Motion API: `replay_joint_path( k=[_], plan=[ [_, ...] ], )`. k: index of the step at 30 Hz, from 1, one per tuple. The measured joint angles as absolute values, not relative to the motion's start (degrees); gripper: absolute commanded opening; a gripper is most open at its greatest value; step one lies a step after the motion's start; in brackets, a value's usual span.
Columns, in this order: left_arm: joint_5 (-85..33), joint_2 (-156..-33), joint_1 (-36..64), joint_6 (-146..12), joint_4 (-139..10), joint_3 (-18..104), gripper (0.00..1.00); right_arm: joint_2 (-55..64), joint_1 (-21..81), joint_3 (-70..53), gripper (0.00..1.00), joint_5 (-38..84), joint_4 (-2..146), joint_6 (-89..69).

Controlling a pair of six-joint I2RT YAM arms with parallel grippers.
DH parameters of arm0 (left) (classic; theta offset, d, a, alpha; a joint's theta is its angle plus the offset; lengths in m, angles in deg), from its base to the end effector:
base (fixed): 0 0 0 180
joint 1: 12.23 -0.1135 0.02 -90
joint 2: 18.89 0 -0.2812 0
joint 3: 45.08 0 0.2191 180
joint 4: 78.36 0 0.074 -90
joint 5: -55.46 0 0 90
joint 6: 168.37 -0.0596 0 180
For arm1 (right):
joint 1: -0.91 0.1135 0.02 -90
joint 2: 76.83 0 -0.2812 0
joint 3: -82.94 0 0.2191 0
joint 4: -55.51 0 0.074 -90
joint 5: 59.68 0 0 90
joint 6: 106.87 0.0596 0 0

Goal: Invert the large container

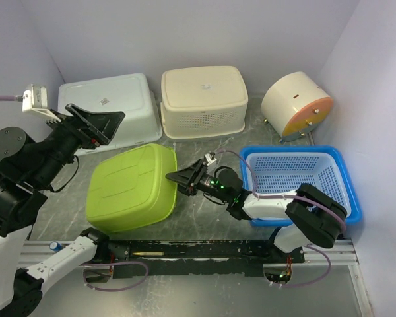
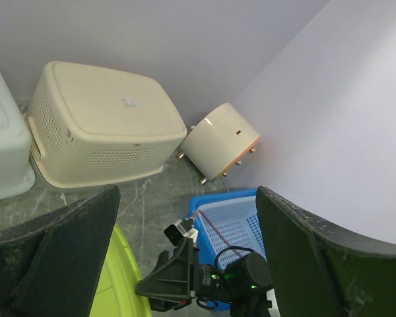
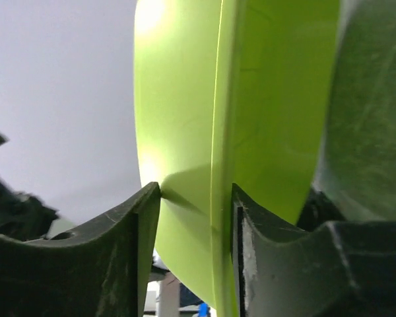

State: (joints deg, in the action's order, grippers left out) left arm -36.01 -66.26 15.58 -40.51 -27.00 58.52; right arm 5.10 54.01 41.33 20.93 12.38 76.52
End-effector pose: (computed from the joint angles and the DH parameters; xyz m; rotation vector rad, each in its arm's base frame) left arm 0.0754 -0.0380 0.5139 -0.1576 1.5452 -0.9001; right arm 0.1605 0.2299 0.2567 0.5189 1.9080 2.0278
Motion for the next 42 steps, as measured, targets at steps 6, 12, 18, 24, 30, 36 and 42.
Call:
replay_joint_path(
  k=[6,12,18,24,30,36,42],
  plan=[
    [-35.31,-66.37,15.58,-40.53,-26.73,57.58,0.95,12.36,55.47,33.39,0.53,21.34,22.04,71.93],
    [-34.29,-66.53,15.58,-40.90,-26.60,57.21,0.96,23.35,58.36,20.26,0.70,20.12,32.12,67.80],
    [-33.02,-67.44,15.58,-41.73,-26.01,57.21,0.96,30.10,59.52,2.03,0.83,20.67,58.70,55.73],
    [-30.15,-69.98,15.58,-41.99,-26.01,55.33,0.96,37.93,60.92,-22.04,0.89,29.45,88.55,39.69],
    [-29.85,-71.36,15.58,-42.15,-25.45,54.32,0.97,30.02,61.75,-15.65,0.91,38.46,102.13,33.02],
    [-31.33,-70.85,15.58,-42.63,-24.61,54.32,0.97,8.60,60.09,-5.58,0.89,52.16,114.80,31.25],
    [-30.85,-72.97,15.56,-42.52,-25.47,50.80,0.93,-16.78,57.18,0.78,0.73,62.74,125.16,32.28]
  ],
)
